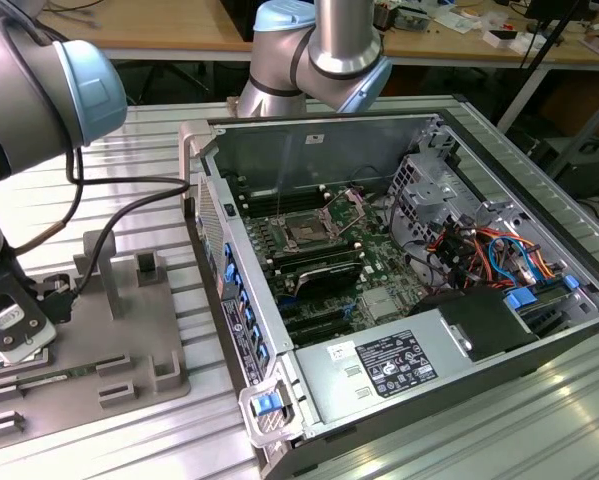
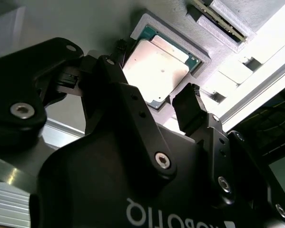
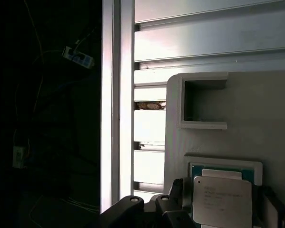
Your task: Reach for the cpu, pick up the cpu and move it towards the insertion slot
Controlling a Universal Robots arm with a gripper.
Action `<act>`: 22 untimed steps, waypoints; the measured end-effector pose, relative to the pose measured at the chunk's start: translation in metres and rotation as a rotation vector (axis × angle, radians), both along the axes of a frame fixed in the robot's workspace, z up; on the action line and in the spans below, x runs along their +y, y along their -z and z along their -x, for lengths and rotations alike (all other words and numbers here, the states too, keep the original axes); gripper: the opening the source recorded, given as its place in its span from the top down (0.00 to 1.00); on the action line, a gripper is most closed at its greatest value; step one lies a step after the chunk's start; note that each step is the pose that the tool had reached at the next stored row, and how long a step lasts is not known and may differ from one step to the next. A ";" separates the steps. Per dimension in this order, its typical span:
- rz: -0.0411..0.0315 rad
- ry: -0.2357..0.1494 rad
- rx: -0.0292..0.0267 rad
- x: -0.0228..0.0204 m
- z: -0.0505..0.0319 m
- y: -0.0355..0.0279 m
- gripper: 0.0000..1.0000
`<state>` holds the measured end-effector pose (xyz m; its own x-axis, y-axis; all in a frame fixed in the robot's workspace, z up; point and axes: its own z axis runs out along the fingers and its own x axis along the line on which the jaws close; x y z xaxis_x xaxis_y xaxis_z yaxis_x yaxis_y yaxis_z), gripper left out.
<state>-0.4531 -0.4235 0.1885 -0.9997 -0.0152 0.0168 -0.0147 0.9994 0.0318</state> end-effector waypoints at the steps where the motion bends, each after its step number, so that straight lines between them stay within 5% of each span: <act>1: 0.0001 0.000 0.0002 0.0000 -0.0001 0.0001 0.32; 15: 0.0001 0.000 0.0000 -0.0004 -0.0007 0.0010 0.45; 22: 0.0001 0.000 0.0000 -0.0004 -0.0007 -0.0081 0.45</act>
